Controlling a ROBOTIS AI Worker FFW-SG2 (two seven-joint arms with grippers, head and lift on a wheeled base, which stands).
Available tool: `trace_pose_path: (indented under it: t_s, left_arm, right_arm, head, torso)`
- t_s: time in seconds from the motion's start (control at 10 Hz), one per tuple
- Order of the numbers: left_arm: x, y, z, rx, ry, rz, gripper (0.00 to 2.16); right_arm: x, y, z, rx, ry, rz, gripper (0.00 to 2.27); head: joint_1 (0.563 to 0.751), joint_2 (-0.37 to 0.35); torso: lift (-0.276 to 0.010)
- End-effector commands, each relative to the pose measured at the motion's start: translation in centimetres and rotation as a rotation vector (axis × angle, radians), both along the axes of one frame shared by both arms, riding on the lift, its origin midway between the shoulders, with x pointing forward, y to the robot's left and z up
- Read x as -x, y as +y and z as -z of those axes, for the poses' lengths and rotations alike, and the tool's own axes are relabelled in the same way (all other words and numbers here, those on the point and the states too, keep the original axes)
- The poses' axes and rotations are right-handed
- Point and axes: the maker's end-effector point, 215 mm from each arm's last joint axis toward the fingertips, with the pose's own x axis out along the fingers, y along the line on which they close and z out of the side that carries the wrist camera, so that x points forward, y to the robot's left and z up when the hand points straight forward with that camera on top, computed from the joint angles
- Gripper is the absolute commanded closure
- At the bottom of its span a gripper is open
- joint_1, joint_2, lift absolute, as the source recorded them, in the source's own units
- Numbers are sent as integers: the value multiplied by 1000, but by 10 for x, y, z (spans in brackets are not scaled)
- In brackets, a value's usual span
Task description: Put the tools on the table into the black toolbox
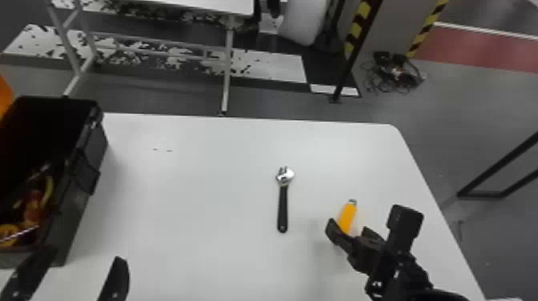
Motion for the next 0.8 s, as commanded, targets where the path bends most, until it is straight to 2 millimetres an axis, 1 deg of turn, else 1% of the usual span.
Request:
trace_pose_path:
  t_s: [0.0,0.1,0.2,0.3,0.4,0.5,0.6,0.7]
  left_arm:
    - [0,0,0,0,0,0,53]
    - [0,0,0,-1,0,1,53]
    - [0,0,0,-1,0,1,53]
    - [0,0,0,-2,0,2,53]
    - [0,0,0,-3,0,4,53]
    - [0,0,2,-3,6,4,53]
    - [0,0,2,-3,6,5,53]
    - [0,1,2,-3,6,5,53]
  right_arm:
    - [2,0,3,1,8,0,286]
    - [3,0,4,-1,12,-1,404]
    - [4,0,6,0,17,-2,407]
    - [4,1,7,-2,21,-5,532]
    - [4,2,7,-3,22,-8,589]
    - [4,2,7,-2,25,-9,596]
    - [6,3,9,-6,33,-13,934]
    - [8,2,11,-4,44,-16,1328]
  head:
    - [695,-178]
    - [695,-178]
    - [695,-179]
    - [695,-179]
    - [695,-178]
    - [695,-177]
    - [695,-176]
    - [695,-175]
  torso:
    - [-75]
    - [-75]
    - [-75]
    - [-75]
    - [-75]
    - [-75]
    - [-75]
    - [-75]
